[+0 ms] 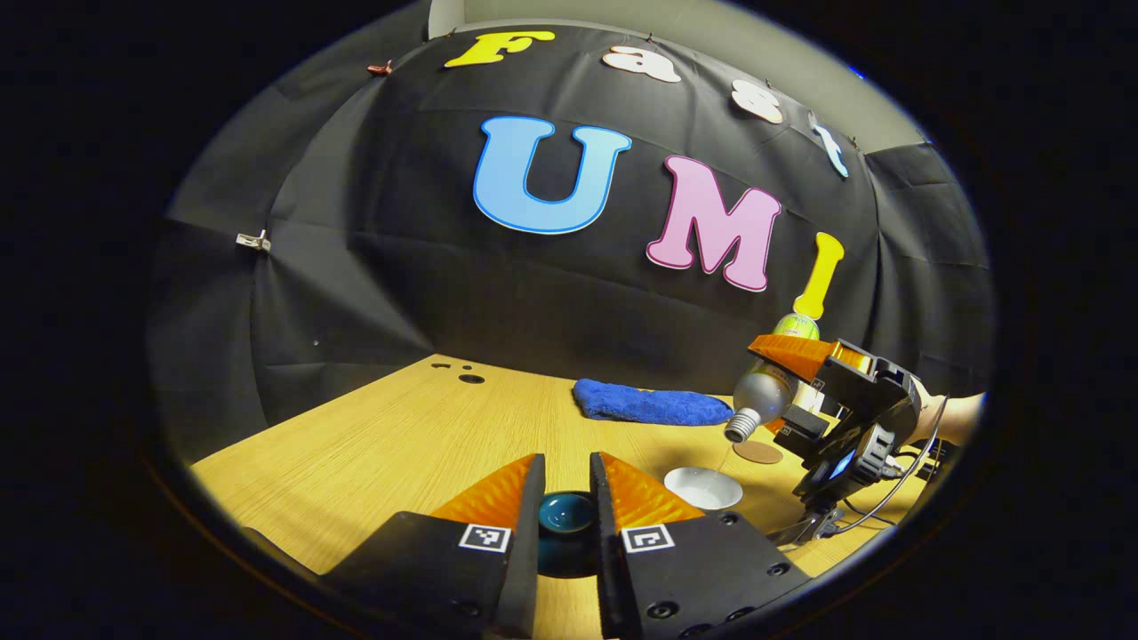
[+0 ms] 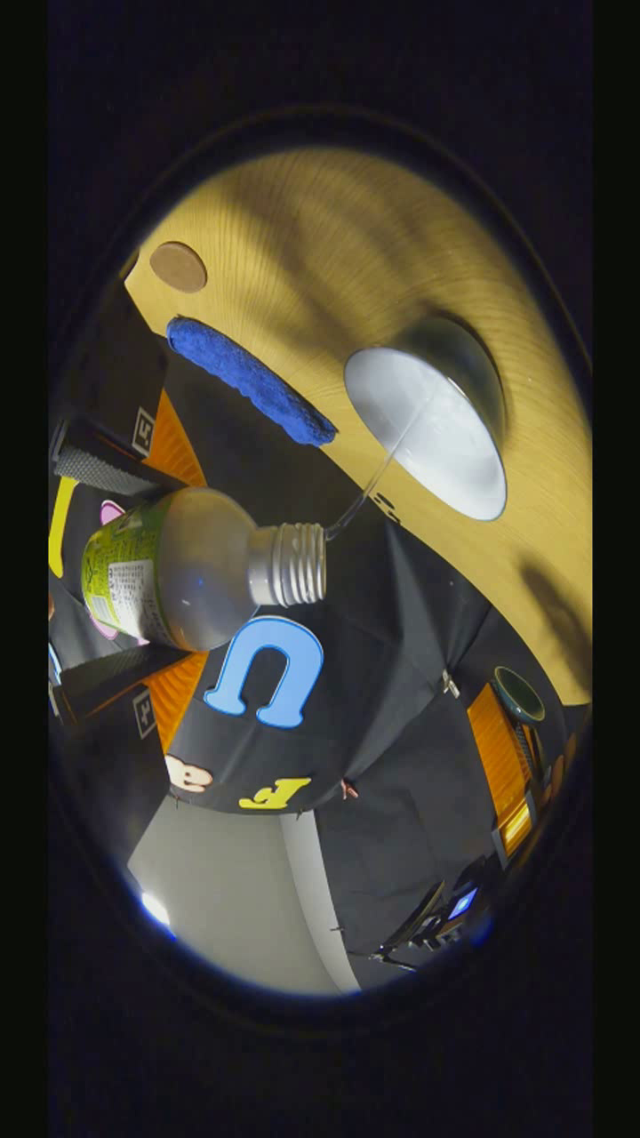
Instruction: Open the teacup lid with one hand, grasp the water bottle and pour water into the teacup with the other hand; after pouring, place the water bottle on the coaster and then close the teacup lid.
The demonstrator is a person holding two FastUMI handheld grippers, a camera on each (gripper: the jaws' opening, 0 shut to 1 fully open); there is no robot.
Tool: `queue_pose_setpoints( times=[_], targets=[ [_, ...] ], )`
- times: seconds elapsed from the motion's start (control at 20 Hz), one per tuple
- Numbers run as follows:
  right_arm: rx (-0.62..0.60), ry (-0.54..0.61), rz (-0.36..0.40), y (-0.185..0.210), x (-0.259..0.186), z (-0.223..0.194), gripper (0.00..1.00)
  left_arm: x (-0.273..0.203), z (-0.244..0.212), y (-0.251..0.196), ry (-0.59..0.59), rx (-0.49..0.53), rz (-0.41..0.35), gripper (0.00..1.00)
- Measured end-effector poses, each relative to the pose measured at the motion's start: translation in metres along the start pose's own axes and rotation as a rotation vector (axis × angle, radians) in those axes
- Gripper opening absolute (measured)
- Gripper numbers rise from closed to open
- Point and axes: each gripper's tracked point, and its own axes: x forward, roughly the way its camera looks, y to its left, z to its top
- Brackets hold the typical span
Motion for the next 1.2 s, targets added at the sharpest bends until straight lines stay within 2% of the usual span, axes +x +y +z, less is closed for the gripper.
queue_pose_setpoints(
  times=[0.15, 0.2, 0.3, 0.4, 0.55, 0.7, 0.75, 0.85, 0.95, 1.05, 1.2],
  targets=[
    [-0.001, 0.012, -0.010, -0.002, -0.001, -0.001, 0.79, 0.002, 0.001, 0.000, 0.005, 0.004, 0.005, 0.31],
    [0.002, 0.013, -0.013, -0.003, -0.001, 0.000, 0.78, 0.002, 0.001, -0.001, 0.005, 0.006, 0.006, 0.34],
    [0.017, 0.011, -0.015, -0.001, -0.001, 0.004, 0.78, 0.004, 0.003, -0.003, 0.004, 0.017, 0.004, 0.31],
    [0.020, 0.005, -0.020, 0.000, 0.000, 0.012, 0.78, 0.004, 0.007, -0.002, -0.001, 0.033, 0.011, 0.34],
    [0.033, 0.004, -0.019, 0.003, 0.001, 0.015, 0.78, 0.001, 0.011, -0.004, -0.007, 0.050, 0.019, 0.31],
    [0.080, 0.029, -0.009, 0.009, -0.002, 0.010, 0.79, 0.001, 0.011, -0.006, -0.007, 0.042, 0.013, 0.34],
    [0.110, 0.040, 0.002, 0.012, -0.003, 0.009, 0.78, 0.001, 0.012, -0.005, -0.008, 0.036, 0.012, 0.31],
    [0.208, 0.069, 0.038, 0.020, -0.006, 0.004, 0.77, 0.001, 0.010, -0.004, -0.006, 0.043, 0.019, 0.31],
    [0.360, 0.100, 0.094, 0.031, -0.010, 0.002, 0.79, -0.002, 0.015, -0.006, -0.013, 0.056, 0.023, 0.31],
    [0.592, 0.132, 0.158, 0.038, -0.014, 0.004, 0.79, -0.004, 0.023, -0.011, -0.031, 0.061, 0.017, 0.31],
    [0.934, 0.206, 0.247, 0.045, -0.019, 0.002, 0.79, -0.007, 0.033, -0.024, -0.049, 0.003, -0.014, 0.31]
  ],
)
